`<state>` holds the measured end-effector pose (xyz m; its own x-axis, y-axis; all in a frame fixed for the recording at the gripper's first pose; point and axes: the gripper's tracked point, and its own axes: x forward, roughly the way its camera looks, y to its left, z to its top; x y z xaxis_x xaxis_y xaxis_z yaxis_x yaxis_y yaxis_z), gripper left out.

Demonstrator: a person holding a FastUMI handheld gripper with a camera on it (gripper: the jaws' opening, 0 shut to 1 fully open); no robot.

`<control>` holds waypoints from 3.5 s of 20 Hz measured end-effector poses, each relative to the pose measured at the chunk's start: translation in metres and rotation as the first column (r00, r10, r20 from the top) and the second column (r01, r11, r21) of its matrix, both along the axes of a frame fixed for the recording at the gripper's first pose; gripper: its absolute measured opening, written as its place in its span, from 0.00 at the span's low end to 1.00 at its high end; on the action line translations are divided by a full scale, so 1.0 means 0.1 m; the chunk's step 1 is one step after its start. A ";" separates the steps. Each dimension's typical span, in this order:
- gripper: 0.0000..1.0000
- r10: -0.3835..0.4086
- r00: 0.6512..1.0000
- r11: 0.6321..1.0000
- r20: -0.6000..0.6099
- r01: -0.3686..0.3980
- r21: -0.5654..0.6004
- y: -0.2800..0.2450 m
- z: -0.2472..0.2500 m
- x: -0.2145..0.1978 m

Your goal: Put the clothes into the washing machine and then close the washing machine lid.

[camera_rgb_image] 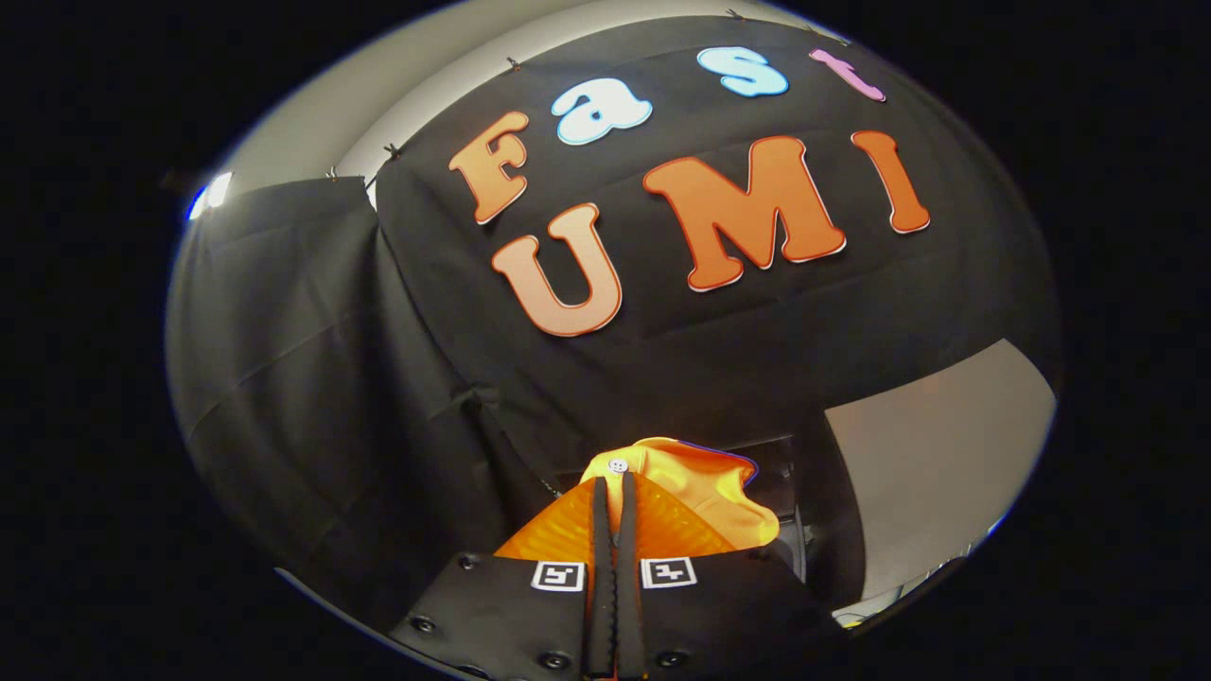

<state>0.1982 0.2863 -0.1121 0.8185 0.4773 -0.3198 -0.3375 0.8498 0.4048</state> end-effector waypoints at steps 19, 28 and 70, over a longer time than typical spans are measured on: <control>0.08 -0.018 0.949 0.981 -0.315 -0.045 -0.190 0.66 -2.69 0.67; 0.08 -0.074 0.901 0.970 -0.427 -0.033 -0.239 0.72 -3.68 0.65; 0.98 -0.167 0.881 0.928 -0.443 -0.011 -0.371 0.50 -4.03 0.56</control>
